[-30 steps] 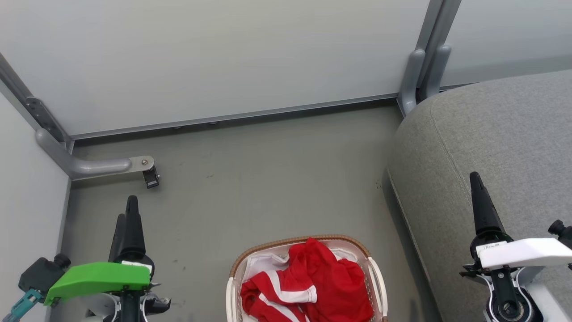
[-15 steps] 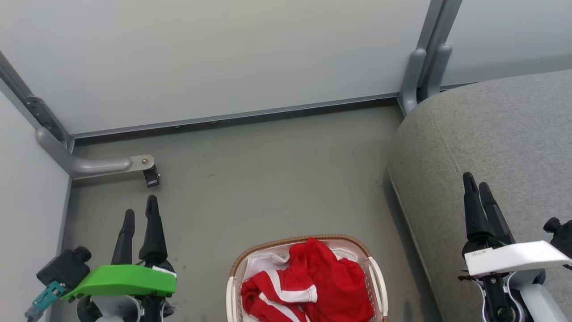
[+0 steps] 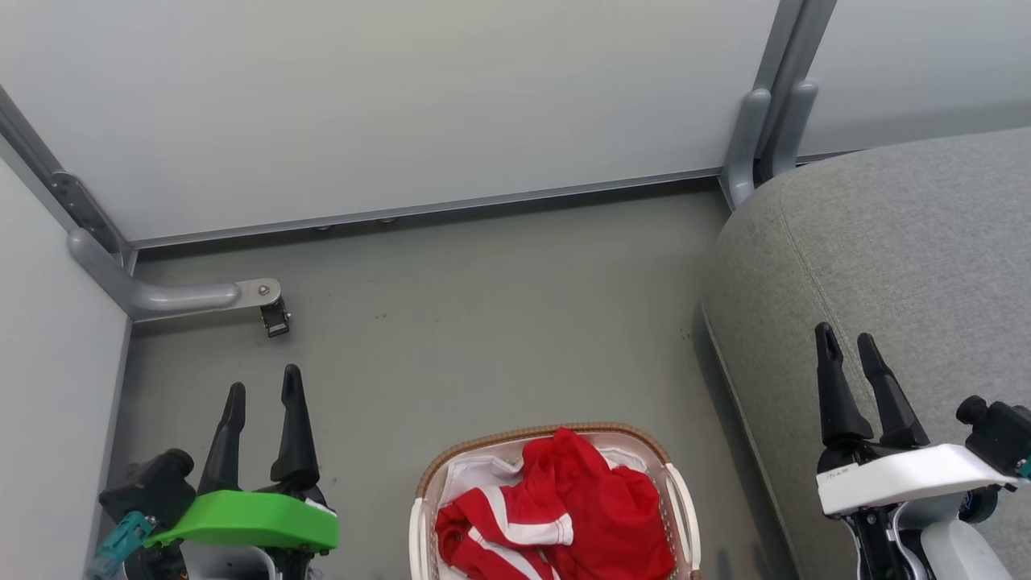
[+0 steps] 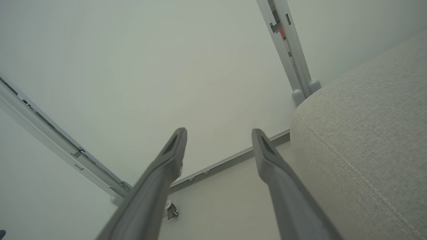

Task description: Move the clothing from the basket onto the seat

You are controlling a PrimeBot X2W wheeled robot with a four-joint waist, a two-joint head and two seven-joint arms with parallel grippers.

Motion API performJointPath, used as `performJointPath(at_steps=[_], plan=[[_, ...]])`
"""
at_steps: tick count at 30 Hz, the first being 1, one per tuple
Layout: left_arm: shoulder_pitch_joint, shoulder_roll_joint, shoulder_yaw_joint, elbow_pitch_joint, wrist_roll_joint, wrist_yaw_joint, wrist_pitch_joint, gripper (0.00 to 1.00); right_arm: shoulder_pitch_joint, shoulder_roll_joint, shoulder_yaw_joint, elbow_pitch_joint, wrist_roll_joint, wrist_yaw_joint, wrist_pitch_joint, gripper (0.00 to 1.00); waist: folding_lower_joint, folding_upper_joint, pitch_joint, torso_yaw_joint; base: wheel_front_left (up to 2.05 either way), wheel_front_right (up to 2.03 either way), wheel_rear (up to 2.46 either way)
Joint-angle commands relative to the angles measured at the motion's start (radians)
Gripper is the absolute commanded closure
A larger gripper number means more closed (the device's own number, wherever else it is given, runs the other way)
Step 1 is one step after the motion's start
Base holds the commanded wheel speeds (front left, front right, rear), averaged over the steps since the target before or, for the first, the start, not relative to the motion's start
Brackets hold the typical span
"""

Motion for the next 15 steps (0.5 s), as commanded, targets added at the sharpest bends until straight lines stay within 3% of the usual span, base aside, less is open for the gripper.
performJointPath(at_steps=[1, 15], plan=[[0.009, 0.007, 0.000, -0.004, 0.032, 0.005, -0.010, 0.00, 0.006, -0.001, -0.009, -0.002, -0.040, 0.000, -0.005, 0.00, 0.0000, 0.0001, 0.000, 0.001, 0.00, 0.00, 0.00], [0.022, 0.008, -0.008, 0.035, 0.152, -0.004, -0.044, 0.00, 0.009, 0.029, -0.040, 0.024, -0.239, 0.000, -0.006, 0.00, 0.0000, 0.0001, -0.001, 0.008, 0.00, 0.00, 0.00]])
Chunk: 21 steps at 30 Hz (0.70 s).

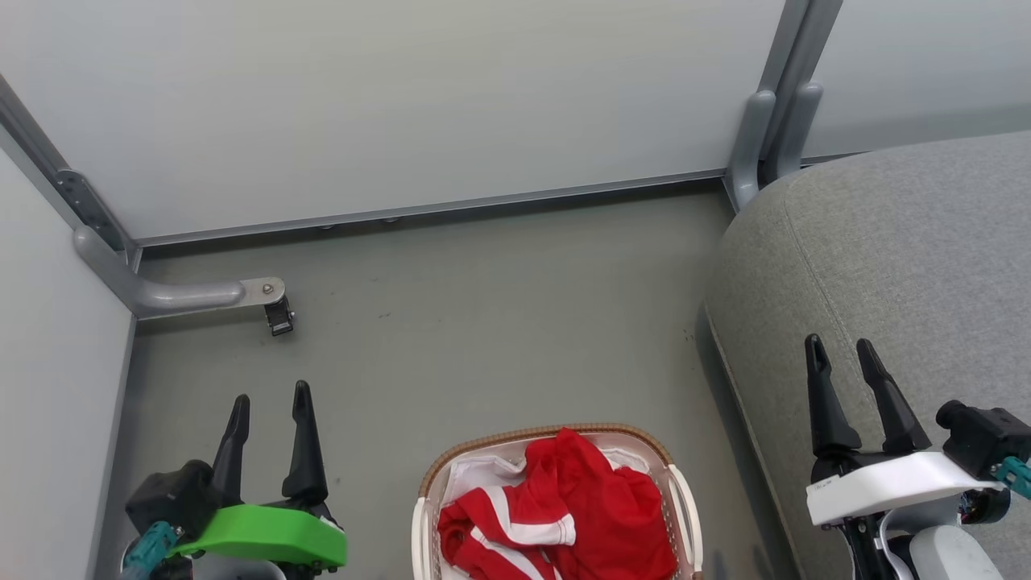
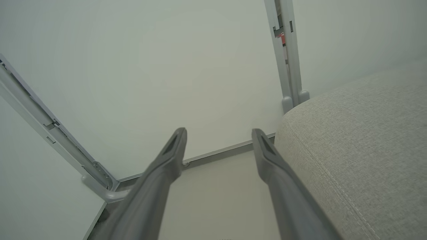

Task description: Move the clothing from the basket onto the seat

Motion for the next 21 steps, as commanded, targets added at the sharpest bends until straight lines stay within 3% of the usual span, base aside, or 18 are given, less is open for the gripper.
performJointPath(at_steps=[1, 21], plan=[[0.008, 0.007, -0.004, 0.002, 0.028, -0.003, -0.008, 0.00, 0.002, 0.001, -0.010, -0.004, -0.037, 0.000, -0.006, 0.00, 0.0000, 0.0001, 0.000, 0.001, 0.00, 0.00, 0.00], [0.011, 0.008, -0.026, 0.057, 0.164, -0.012, -0.050, 0.00, 0.009, 0.037, -0.061, -0.002, -0.242, 0.000, -0.008, 0.00, 0.0000, 0.0001, 0.008, 0.006, 0.00, 0.00, 0.00]])
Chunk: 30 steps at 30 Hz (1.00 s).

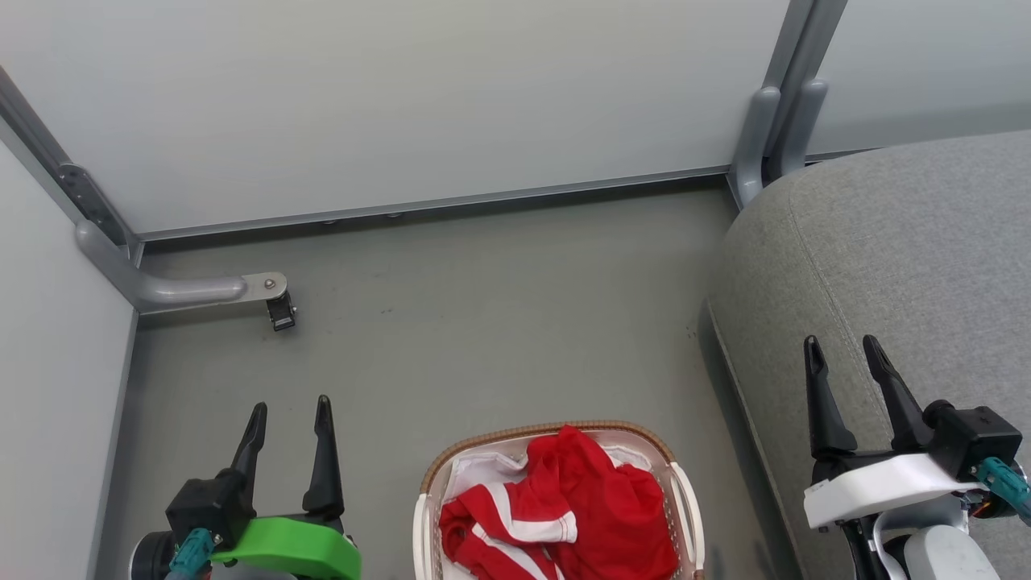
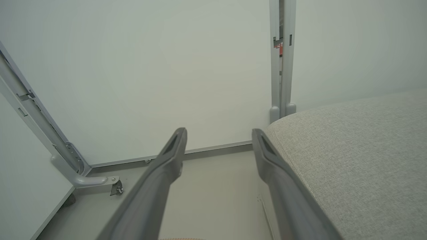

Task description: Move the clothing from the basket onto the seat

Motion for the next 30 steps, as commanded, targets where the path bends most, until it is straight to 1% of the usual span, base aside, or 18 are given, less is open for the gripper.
performJointPath(at_steps=[1, 18, 30], plan=[[0.010, 0.007, -0.003, 0.001, 0.026, -0.006, -0.009, 0.00, 0.010, 0.003, -0.008, -0.005, -0.030, 0.000, -0.007, 0.00, 0.0000, 0.0000, 0.001, 0.001, 0.00, 0.00, 0.00], [0.021, 0.008, -0.013, 0.020, 0.112, -0.010, -0.041, 0.00, 0.026, 0.028, -0.039, -0.006, -0.175, 0.000, -0.007, 0.00, 0.0000, 0.0000, 0.003, 0.009, 0.00, 0.00, 0.00], [0.017, 0.008, -0.009, 0.024, 0.107, -0.011, -0.038, 0.00, 0.023, 0.028, -0.040, -0.007, -0.172, 0.000, -0.007, 0.00, 0.0000, 0.0000, 0.004, 0.010, 0.00, 0.00, 0.00]])
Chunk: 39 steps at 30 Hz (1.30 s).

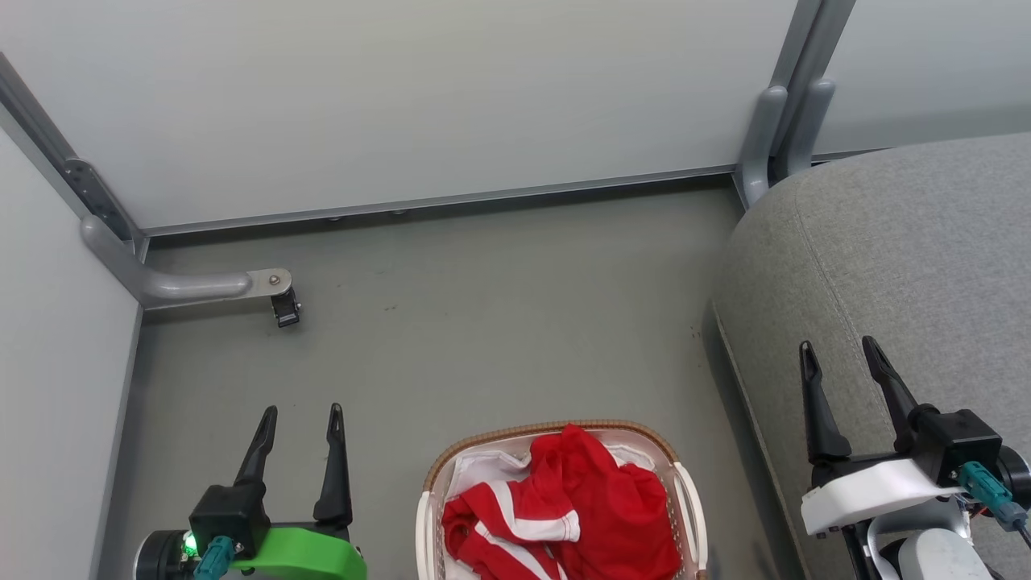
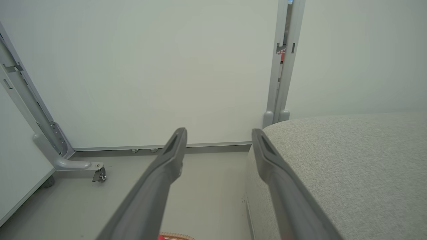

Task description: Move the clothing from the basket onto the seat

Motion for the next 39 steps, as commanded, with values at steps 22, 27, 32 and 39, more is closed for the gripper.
performJointPath(at_steps=[22, 27, 32, 39], plan=[[-0.105, 0.006, -0.086, 0.013, 0.070, -0.036, -0.002, 0.00, -0.052, -0.002, -0.028, -0.055, -0.021, 0.000, -0.004, 0.00, 0.0000, -0.0001, 0.132, -0.007, 0.00, 0.00, 0.00], [-0.222, 0.006, -0.187, 0.083, 0.106, -0.058, -0.002, 0.00, -0.118, -0.002, -0.049, -0.098, -0.033, 0.000, -0.004, 0.00, 0.0000, -0.0001, 0.253, -0.019, 0.00, 0.00, 0.00], [-0.363, 0.006, -0.314, 0.223, 0.121, -0.068, -0.002, 0.00, -0.209, -0.002, -0.075, -0.150, -0.033, 0.000, -0.004, 0.00, 0.0000, -0.0001, 0.392, -0.049, 0.00, 0.00, 0.00], [-0.536, 0.007, -0.534, 0.495, 0.093, -0.069, -0.002, 0.00, -0.307, -0.002, -0.114, -0.217, -0.020, 0.000, -0.004, 0.00, 0.0000, -0.0001, 0.536, -0.089, 0.00, 0.00, 0.00]])
